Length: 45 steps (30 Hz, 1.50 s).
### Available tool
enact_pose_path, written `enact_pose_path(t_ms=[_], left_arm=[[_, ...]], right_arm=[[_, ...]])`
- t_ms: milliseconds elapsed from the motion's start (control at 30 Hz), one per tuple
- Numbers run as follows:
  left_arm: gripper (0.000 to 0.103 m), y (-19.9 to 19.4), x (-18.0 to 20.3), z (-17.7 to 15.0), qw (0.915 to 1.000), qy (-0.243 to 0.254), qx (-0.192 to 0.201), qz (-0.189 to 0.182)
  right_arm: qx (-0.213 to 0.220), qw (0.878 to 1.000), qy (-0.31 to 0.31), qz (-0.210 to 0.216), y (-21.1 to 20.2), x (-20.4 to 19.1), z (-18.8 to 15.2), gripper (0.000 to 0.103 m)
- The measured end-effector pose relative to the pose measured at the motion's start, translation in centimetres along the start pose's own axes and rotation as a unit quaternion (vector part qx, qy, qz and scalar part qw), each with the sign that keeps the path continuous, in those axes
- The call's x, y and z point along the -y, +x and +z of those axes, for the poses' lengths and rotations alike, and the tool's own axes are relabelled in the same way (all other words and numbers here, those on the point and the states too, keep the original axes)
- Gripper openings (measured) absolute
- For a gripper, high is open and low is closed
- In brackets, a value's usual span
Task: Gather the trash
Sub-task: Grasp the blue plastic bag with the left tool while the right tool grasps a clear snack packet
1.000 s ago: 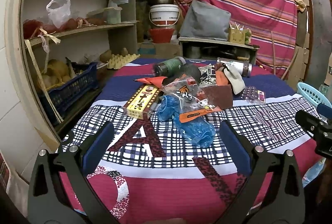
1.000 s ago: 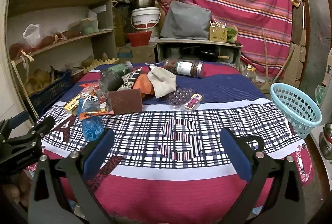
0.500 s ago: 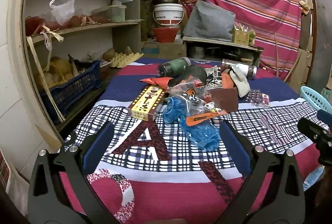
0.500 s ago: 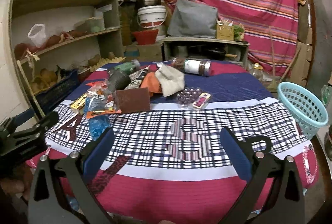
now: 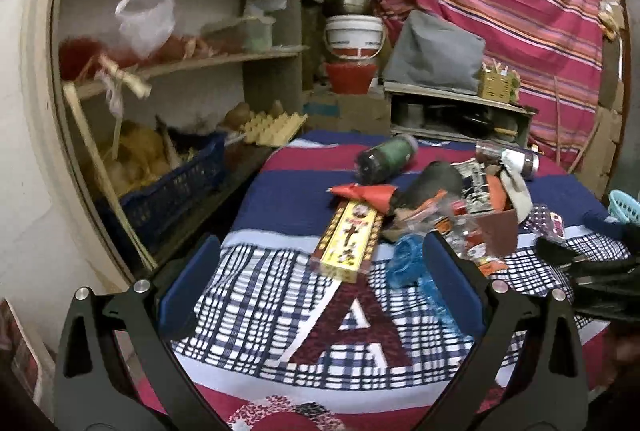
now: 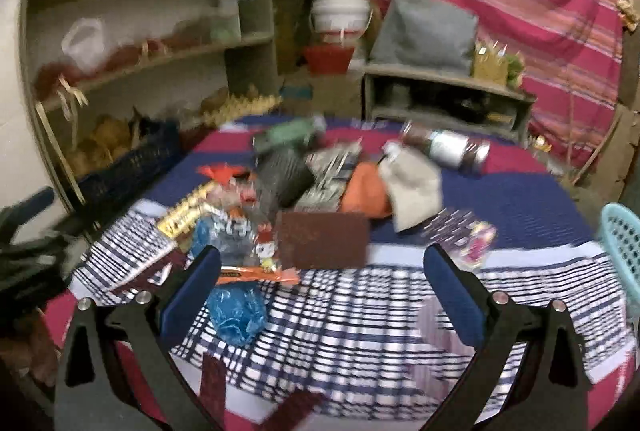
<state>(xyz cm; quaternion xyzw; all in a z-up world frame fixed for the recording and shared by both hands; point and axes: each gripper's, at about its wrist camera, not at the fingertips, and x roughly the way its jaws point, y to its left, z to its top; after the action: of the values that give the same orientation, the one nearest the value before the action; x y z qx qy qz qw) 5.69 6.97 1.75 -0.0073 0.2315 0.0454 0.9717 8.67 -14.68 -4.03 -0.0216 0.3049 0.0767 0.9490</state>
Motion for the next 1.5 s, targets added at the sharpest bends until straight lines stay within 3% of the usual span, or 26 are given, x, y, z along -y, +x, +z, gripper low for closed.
enact_pose_path(t_ms=[67,133,233,367,433,500,700,800,833,867,967,1100,1200,1233,1267,1333,1500], left_arm=[[0.098,0.4,-0.5,-0.2,0.9999,-0.005,-0.008,0.004],[0.098,0.4,-0.9,-0.2,0.9999,-0.013,-0.005,0.000],[0.098,0.6,-0.6,-0.3,1.0000,-0.001,-0.006,0.001],[0.098,1.1,0.4,-0.5,0.9997,0.019,-0.016,-0.007],[0.098,1.3,0.6,-0.6,0.9994,0.025,-0.021,-0.007],[0.098,1.8,0.7,-0.7,0.9991,0.024,-0.034,-0.011],[0.098,2.8,1.8,-0.7,0.9981,0.031,-0.052,-0.014],[0.098,3.3,2.4,-0.8,0.9974,0.038,-0.060,-0.007],[0.098,3.3,2.4,-0.8,0.9976,0.030,-0.063,-0.009],[0.098,3.3,2.4,-0.8,0.9976,0.025,-0.063,-0.010],[0.098,3.0,2.6,-0.8,0.9980,0.027,-0.057,-0.004],[0.098,3.1,2.5,-0.9,0.9977,0.036,-0.057,0.003],[0.098,3.4,2.1,-0.8,0.9976,0.028,-0.064,0.001],[0.098,3.5,2.0,-0.8,0.9976,0.026,-0.064,-0.001],[0.098,3.6,1.9,-0.7,0.9975,0.026,-0.065,-0.001],[0.098,3.8,1.9,-0.7,0.9972,0.027,-0.069,-0.002],[0.098,4.4,2.1,-0.9,0.9962,0.030,-0.082,-0.005]], right_arm=[[-0.026,1.000,0.006,0.009,1.9,-0.5,-0.4,0.077],[-0.037,0.999,0.009,0.015,3.2,-0.9,-0.7,0.074],[-0.058,0.998,0.015,0.029,4.7,-1.3,-0.8,0.063],[-0.083,0.993,0.041,0.066,6.5,-1.2,-0.7,0.018],[-0.081,0.991,0.061,0.083,6.6,-0.7,-0.6,0.004],[-0.063,0.991,0.065,0.096,5.7,-0.6,-0.4,0.000],[-0.005,0.996,0.046,0.072,1.7,0.5,0.7,0.000],[-0.033,0.994,0.062,0.081,2.7,1.5,0.6,0.006],[-0.043,0.993,0.072,0.087,3.1,1.9,0.5,0.042],[-0.045,0.990,0.093,0.099,3.4,2.3,0.2,0.089],[-0.042,0.987,0.110,0.107,4.1,2.4,-0.2,0.090],[-0.075,0.981,0.124,0.125,6.1,2.0,-0.6,0.086],[-0.103,0.977,0.120,0.141,7.8,1.0,-1.0,0.075],[-0.104,0.979,0.114,0.136,8.0,0.7,-1.1,0.058],[-0.105,0.980,0.104,0.132,8.3,0.4,-1.0,0.031],[-0.101,0.980,0.104,0.136,8.3,0.4,-0.9,0.007],[-0.059,0.984,0.092,0.144,6.0,0.7,0.0,0.002]])
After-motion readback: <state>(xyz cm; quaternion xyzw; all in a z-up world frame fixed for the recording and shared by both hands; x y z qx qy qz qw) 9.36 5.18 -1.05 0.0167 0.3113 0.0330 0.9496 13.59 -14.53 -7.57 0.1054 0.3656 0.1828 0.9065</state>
